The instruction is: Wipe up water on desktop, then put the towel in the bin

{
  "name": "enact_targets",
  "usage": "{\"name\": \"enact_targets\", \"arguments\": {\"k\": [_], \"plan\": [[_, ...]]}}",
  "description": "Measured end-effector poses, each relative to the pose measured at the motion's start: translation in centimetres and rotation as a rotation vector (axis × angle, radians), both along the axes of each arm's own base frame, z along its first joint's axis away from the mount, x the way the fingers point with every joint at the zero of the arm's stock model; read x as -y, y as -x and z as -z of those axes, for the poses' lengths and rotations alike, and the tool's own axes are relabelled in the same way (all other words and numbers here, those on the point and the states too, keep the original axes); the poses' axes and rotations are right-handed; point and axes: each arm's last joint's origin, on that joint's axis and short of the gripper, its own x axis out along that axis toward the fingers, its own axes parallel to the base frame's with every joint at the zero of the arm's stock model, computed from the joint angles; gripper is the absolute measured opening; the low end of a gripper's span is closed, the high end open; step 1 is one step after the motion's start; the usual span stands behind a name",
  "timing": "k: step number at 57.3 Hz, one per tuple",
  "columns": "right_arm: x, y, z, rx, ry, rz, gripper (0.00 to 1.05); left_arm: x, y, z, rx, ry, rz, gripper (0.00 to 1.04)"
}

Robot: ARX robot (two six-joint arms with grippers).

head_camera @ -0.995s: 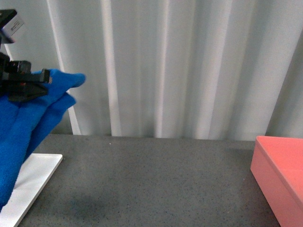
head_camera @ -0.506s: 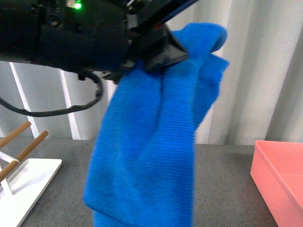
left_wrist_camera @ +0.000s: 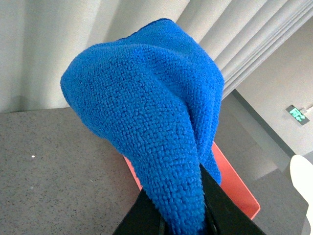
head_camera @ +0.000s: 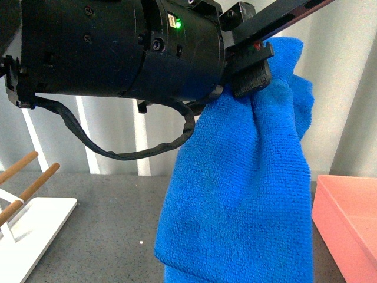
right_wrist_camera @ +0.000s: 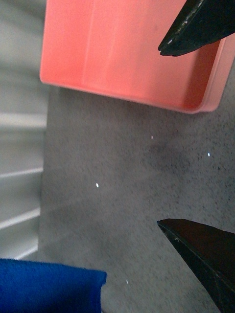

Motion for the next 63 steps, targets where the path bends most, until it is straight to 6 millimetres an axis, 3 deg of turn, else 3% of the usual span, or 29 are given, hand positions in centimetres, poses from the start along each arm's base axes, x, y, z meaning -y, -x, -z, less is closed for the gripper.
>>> {"name": "enact_targets", "arguments": {"k": [9, 19, 38, 63], "plan": [[-0.2, -1.9, -0.7, 0.067, -0.046, -0.252, 0.98, 0.0, 0.0, 0.0, 0.000, 0.001, -0.004, 0.07], [-0.9, -3.9, -1.0, 0.116, -0.071, -0.422, 0.98, 0.0, 0.0, -0.1, 0.001, 0.001, -0.002, 0.07], [-3.5, -6.8, -1.6, 0.162, -0.137, -0.568, 0.98, 0.0, 0.0, -0.1, 0.001, 0.001, -0.002, 0.07], [-5.8, -11.3, -1.9, 0.136, -0.219, -0.570, 0.98, 0.0, 0.0, -0.1, 0.001, 0.001, -0.002, 0.07]]}}
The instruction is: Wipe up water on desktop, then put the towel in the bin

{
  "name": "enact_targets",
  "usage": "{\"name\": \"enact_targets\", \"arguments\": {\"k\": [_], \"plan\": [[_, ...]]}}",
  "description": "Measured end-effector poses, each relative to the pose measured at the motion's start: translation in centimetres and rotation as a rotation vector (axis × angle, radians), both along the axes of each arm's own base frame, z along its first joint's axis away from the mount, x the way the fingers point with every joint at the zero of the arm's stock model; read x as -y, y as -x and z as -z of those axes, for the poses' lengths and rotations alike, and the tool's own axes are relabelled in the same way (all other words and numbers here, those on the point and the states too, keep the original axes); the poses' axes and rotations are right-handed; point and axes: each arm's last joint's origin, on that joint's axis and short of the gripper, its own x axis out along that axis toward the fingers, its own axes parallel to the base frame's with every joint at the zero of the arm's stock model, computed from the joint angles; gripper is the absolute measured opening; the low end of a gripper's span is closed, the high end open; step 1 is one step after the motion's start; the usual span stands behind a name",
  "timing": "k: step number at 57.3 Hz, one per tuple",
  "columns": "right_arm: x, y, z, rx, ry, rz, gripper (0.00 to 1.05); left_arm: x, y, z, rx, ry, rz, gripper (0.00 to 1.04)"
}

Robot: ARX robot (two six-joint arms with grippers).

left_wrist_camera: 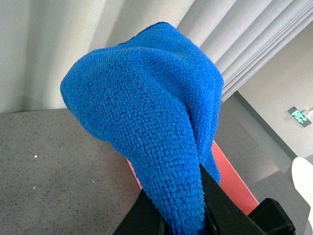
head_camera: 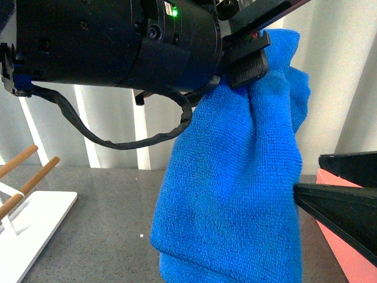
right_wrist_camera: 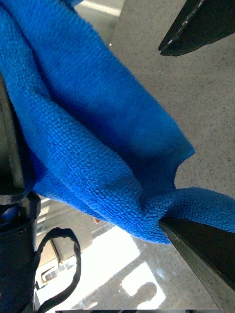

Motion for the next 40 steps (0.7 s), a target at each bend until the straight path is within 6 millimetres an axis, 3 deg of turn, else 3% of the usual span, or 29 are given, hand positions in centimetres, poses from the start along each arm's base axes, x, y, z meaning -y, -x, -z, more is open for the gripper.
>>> {"name": "enact_targets", "arguments": {"k": [18, 40], "plan": [[-2.6, -3.7, 0.2, -0.042, -0.050, -0.021, 0.98, 0.0, 0.0, 0.0, 0.000, 0.000, 0.000, 0.07], [-5.3, -5.4, 0.1, -0.062, -0.149, -0.115, 0.98, 0.0, 0.0, 0.0, 0.000, 0.000, 0.000, 0.07]]}}
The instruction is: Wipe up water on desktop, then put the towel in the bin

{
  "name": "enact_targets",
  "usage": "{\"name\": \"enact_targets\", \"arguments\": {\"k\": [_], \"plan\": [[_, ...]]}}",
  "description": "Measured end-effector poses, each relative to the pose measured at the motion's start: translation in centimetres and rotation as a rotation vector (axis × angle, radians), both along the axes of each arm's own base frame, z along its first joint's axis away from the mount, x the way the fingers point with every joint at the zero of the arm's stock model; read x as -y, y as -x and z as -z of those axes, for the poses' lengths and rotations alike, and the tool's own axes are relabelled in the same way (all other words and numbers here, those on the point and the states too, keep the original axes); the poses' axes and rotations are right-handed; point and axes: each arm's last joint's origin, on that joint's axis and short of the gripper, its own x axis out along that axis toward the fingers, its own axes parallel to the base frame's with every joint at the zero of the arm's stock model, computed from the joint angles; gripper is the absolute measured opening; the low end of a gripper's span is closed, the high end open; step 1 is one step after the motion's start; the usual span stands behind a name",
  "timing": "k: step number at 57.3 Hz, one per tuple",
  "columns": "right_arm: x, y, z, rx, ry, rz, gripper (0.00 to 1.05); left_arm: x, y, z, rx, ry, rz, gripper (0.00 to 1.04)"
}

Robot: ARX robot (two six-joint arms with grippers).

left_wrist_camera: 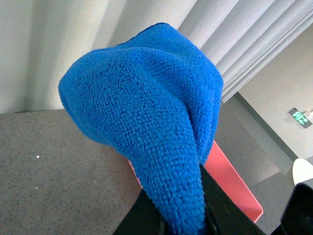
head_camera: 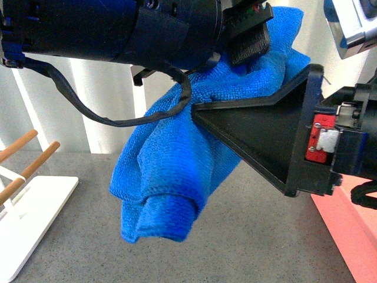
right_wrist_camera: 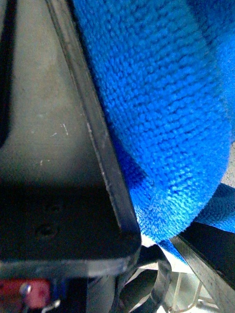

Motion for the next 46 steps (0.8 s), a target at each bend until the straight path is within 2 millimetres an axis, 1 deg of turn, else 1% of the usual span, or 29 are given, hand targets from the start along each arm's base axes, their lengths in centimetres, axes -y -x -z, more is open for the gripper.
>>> {"name": "enact_targets", "arguments": {"k": [12, 14, 17, 23, 31, 33, 43, 45, 46], "plan": [[-0.88, -0.18, 0.73, -0.020, -0.050, -0.019, 0.98, 0.00, 0.00, 0.00, 0.000, 0.000, 0.000, 0.07], [-0.90, -0.20, 0.73, -0.022, -0.059, -0.019, 0.96, 0.00, 0.00, 0.00, 0.000, 0.000, 0.000, 0.07], [-0.95, -0.30, 0.66, -0.024, -0.080, -0.018, 0.86, 0.00, 0.00, 0.00, 0.000, 0.000, 0.000, 0.07], [-0.96, -0.30, 0.50, -0.032, -0.101, -0.024, 0.72, 0.00, 0.00, 0.00, 0.000, 0.000, 0.000, 0.07], [-0.93, -0.34, 0.29, -0.043, -0.122, -0.024, 0.44, 0.00, 0.00, 0.00, 0.000, 0.000, 0.000, 0.07], [-0.91, -0.35, 0.31, -0.048, -0.124, -0.022, 0.39, 0.00, 0.00, 0.00, 0.000, 0.000, 0.000, 0.07], [-0.92, -0.40, 0.51, -0.062, -0.113, -0.007, 0.19, 0.00, 0.00, 0.00, 0.000, 0.000, 0.000, 0.07], [-0.93, -0.41, 0.58, -0.064, -0.109, -0.003, 0.16, 0.00, 0.00, 0.00, -0.001, 0.001, 0.000, 0.09], [-0.94, -0.41, 0.60, -0.063, -0.107, -0.003, 0.15, 0.00, 0.00, 0.00, -0.001, 0.001, 0.000, 0.13]]}}
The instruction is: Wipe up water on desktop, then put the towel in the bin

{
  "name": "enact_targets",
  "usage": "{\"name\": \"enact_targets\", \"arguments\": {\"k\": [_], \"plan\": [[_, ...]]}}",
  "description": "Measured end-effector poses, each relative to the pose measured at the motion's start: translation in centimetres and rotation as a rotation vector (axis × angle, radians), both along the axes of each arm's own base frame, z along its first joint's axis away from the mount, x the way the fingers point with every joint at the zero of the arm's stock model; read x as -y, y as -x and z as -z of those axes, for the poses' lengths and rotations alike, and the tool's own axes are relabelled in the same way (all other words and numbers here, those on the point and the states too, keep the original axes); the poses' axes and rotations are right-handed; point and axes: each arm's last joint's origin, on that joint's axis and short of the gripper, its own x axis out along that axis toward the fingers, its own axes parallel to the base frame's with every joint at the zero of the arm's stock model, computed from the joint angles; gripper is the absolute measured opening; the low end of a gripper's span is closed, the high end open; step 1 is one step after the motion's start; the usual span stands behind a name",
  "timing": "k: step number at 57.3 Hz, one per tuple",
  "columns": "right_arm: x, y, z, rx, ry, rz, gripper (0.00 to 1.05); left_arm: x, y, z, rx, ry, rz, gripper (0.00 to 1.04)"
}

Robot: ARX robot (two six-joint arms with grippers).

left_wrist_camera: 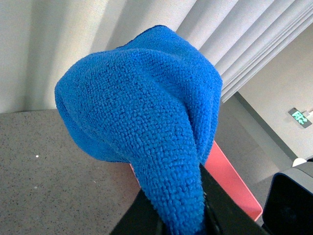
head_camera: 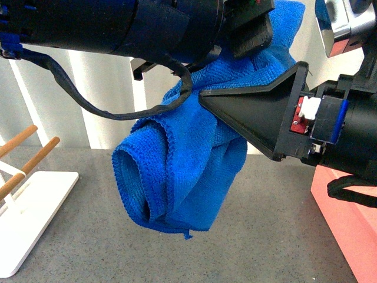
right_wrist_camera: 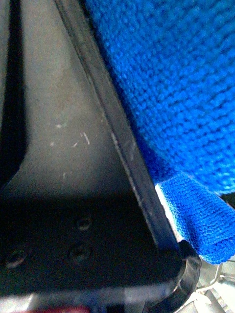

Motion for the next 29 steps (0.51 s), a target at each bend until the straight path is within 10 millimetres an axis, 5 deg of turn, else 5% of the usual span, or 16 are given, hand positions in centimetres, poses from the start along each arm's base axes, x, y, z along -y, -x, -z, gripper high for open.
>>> {"name": "enact_targets", "arguments": {"k": [22, 29], "plan": [[-0.17, 0.08, 0.48, -0.009, 0.055, 0.013, 0.12, 0.00, 0.00, 0.00, 0.000, 0.000, 0.000, 0.68], [-0.13, 0.25, 0.28, 0.007, 0.072, 0.013, 0.12, -0.03, -0.02, 0.00, 0.000, -0.001, -0.003, 0.95]]}}
